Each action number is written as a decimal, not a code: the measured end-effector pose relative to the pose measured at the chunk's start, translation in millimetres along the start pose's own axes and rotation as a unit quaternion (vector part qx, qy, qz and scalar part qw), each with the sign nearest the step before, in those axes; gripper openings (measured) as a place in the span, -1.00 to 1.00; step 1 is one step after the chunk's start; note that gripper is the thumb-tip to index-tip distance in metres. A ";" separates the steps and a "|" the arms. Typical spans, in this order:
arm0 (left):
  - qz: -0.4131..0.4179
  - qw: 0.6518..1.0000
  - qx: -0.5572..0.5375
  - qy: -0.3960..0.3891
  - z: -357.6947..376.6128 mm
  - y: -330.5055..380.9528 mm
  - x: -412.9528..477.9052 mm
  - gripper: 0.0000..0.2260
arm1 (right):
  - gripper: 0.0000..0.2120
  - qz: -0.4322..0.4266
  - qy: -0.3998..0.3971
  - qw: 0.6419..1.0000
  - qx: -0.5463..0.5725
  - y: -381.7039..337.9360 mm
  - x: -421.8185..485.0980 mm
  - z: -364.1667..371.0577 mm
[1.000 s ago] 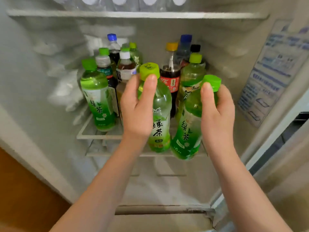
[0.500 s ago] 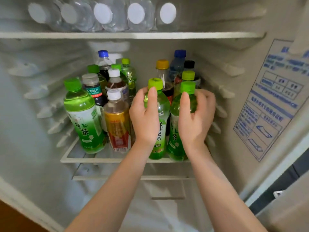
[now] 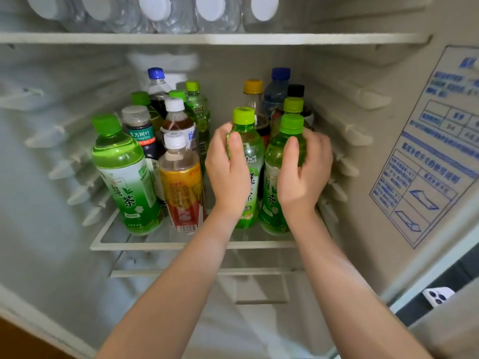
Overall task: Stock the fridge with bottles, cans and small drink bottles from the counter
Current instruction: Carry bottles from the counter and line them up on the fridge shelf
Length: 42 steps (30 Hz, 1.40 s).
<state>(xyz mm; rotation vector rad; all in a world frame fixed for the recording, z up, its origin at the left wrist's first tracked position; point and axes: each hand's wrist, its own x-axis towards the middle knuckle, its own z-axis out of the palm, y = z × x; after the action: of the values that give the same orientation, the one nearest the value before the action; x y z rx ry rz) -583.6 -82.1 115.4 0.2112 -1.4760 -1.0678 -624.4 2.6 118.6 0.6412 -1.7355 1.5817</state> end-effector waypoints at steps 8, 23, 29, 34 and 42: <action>-0.100 0.986 0.038 -0.131 -21.6 -4.1 -14.9 -0.50 | -0.53 0.019 -0.022 1.000 -0.003 3.1 -10.1 -6.0; -0.228 0.926 0.064 -0.293 -172.1 -10.6 -198.7 -0.88 | -0.77 0.196 -0.211 0.952 -0.098 -3.2 -211.2 -130.2; -0.406 0.711 0.088 -0.567 -212.6 -21.3 -305.7 -0.94 | -0.80 0.419 -0.345 0.792 -0.281 -1.8 -345.9 -250.9; -0.396 0.431 0.211 -0.783 -261.2 -37.1 -418.9 -0.80 | -0.75 0.647 -0.352 0.574 -0.358 -48.2 -485.0 -357.4; -0.276 0.136 0.336 -0.890 -358.1 -45.2 -488.3 -0.64 | -0.72 0.844 -0.227 0.384 -0.298 -192.5 -641.4 -443.6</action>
<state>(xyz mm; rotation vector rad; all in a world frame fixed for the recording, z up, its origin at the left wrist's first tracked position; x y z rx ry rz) -176.3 52.7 -314.4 -0.1099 -4.5030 -0.5800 1.6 355.5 -240.4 -2.0064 -3.3456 1.2508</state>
